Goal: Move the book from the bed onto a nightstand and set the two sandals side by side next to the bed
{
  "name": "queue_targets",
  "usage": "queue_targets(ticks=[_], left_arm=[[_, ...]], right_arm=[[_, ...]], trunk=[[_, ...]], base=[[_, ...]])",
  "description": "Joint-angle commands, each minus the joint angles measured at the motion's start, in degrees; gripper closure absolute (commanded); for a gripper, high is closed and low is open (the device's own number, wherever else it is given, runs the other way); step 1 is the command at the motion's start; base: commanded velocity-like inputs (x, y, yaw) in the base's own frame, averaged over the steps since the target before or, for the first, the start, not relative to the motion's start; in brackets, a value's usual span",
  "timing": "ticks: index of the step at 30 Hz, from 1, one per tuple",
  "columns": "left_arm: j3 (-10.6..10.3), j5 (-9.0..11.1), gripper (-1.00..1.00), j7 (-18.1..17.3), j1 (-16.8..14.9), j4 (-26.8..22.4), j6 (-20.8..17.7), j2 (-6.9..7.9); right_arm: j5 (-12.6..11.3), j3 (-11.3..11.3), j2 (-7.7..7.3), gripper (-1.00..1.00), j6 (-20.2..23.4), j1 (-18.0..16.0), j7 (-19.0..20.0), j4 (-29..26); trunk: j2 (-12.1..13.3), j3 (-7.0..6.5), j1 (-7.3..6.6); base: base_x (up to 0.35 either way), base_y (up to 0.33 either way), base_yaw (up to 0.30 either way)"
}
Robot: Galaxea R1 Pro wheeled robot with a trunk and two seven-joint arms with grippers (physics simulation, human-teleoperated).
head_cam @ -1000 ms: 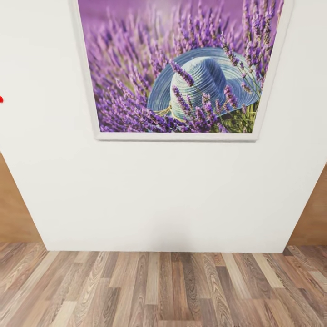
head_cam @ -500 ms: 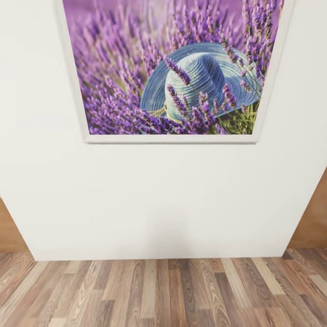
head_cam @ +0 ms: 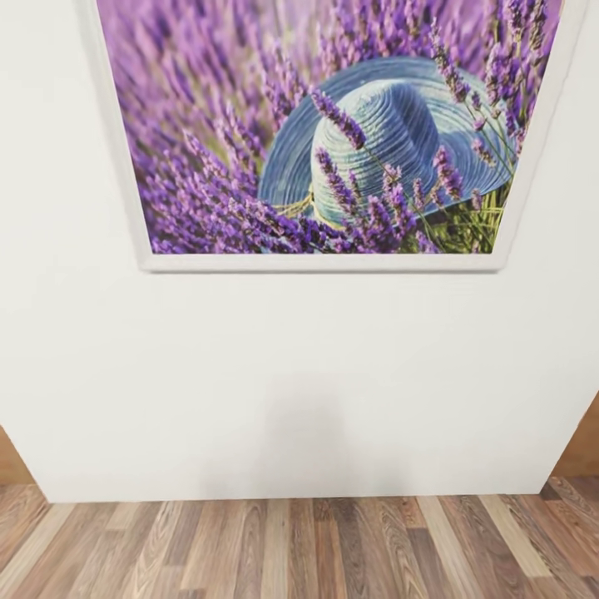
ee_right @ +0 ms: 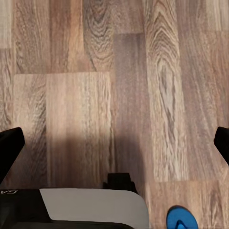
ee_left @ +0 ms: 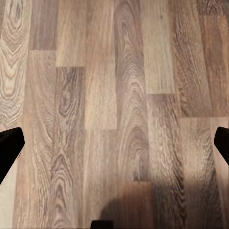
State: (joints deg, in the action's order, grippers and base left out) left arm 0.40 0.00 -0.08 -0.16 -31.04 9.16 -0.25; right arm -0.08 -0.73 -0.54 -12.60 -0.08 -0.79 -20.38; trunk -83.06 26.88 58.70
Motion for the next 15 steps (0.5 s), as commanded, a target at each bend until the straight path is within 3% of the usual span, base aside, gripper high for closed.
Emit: queue_targets(ticks=[1, 15], left_arm=[[0.0, 0.0, -1.00, 0.0, 0.0, 0.0, 0.2, -0.01], [0.0, 0.0, -1.00, 0.0, 0.0, 0.0, 0.2, -0.06]], right_arm=[[0.0, -0.1, 0.01, -1.00, -0.1, 0.0, -0.1, 0.0], [0.0, -0.1, 0.01, -1.00, -0.1, 0.0, -0.1, 0.0]], trunk=[[0.0, 0.05, 0.03], [0.0, 0.05, 0.03]], base=[[0.224, 0.060, 0.000], [0.047, 0.013, 0.000]])
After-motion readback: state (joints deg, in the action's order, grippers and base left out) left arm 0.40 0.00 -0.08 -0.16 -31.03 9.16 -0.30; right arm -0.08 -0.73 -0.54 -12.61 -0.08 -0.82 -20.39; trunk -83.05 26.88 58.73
